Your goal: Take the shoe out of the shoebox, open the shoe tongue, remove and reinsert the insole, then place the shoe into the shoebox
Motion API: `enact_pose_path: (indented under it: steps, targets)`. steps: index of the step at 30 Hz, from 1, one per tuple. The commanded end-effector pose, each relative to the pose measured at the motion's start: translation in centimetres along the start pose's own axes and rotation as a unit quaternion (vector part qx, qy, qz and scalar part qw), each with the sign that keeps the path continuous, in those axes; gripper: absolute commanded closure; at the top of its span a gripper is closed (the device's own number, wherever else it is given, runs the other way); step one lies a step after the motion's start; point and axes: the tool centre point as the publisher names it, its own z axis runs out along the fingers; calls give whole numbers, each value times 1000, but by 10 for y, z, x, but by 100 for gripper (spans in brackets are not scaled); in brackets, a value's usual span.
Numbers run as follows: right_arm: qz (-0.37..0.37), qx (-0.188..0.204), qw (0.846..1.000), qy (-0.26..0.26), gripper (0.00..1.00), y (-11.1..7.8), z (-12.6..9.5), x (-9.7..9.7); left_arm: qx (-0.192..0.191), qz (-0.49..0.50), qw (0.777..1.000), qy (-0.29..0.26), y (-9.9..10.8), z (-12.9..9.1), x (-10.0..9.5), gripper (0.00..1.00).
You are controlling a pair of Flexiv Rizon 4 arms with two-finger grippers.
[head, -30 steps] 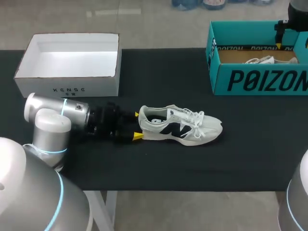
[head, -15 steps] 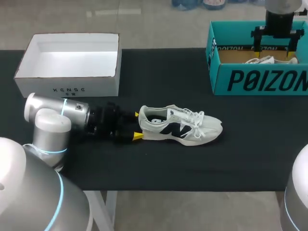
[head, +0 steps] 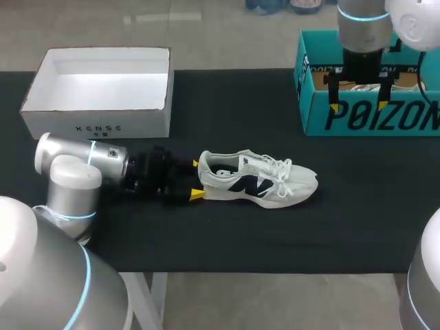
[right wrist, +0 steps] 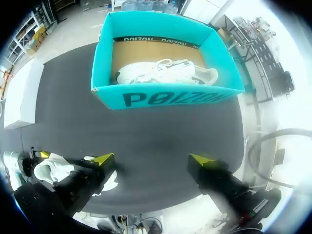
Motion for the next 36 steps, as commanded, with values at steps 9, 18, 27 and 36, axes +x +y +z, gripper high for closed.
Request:
enact_pose_path:
  steps: [9,18,27,36]
  targets:
    - [0,0,1000,0,0,1,1,0,0,1,1000,0,4,5,-2,100]
    - [-7,31,999,4,0,-47,-2,36,0,1,1000,0,4,5,-2,100]
    - [-37,29,999,3,0,-115,-9,76,0,1,1000,0,4,5,-2,100]
    - [-27,25,999,-2,0,-141,-14,112,0,1,1000,0,4,5,-2,100]
